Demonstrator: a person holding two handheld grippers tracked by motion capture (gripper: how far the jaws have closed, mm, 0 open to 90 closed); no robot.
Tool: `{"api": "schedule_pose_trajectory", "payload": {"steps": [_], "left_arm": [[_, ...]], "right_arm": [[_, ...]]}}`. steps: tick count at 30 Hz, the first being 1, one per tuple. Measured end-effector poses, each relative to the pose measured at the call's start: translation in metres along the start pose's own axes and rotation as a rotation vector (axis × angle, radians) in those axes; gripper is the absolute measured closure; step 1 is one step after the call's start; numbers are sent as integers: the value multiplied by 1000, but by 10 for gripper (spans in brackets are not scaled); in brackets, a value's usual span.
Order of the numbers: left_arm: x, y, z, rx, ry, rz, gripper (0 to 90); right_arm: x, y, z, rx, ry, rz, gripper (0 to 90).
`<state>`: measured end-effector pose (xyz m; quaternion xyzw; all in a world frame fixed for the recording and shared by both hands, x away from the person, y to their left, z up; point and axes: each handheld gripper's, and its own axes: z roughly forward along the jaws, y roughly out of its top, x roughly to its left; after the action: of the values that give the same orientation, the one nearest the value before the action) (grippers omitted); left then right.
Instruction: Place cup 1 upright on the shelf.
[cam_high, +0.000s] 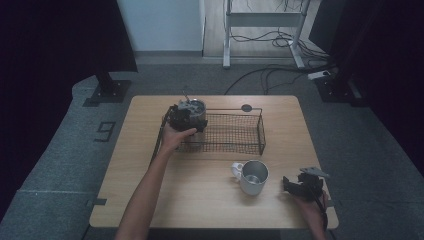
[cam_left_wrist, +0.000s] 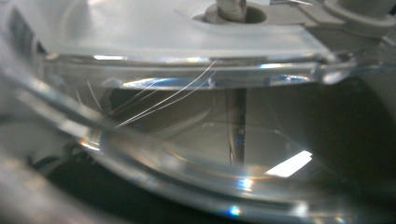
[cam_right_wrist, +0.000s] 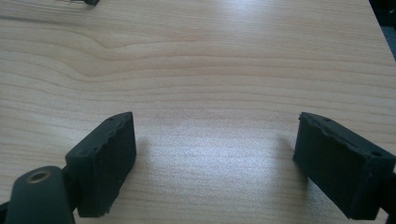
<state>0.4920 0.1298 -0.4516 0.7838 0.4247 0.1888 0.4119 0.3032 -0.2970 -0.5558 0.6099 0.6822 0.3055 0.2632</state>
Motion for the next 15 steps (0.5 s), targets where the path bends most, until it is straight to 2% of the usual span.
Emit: {"api": "schedule_pose_trajectory", "payload": {"steps": [15], "left_arm": [[0, -7, 14, 58, 10, -5, 39]], "right_arm": [[0, 0, 0, 0, 0, 0, 126]]}}
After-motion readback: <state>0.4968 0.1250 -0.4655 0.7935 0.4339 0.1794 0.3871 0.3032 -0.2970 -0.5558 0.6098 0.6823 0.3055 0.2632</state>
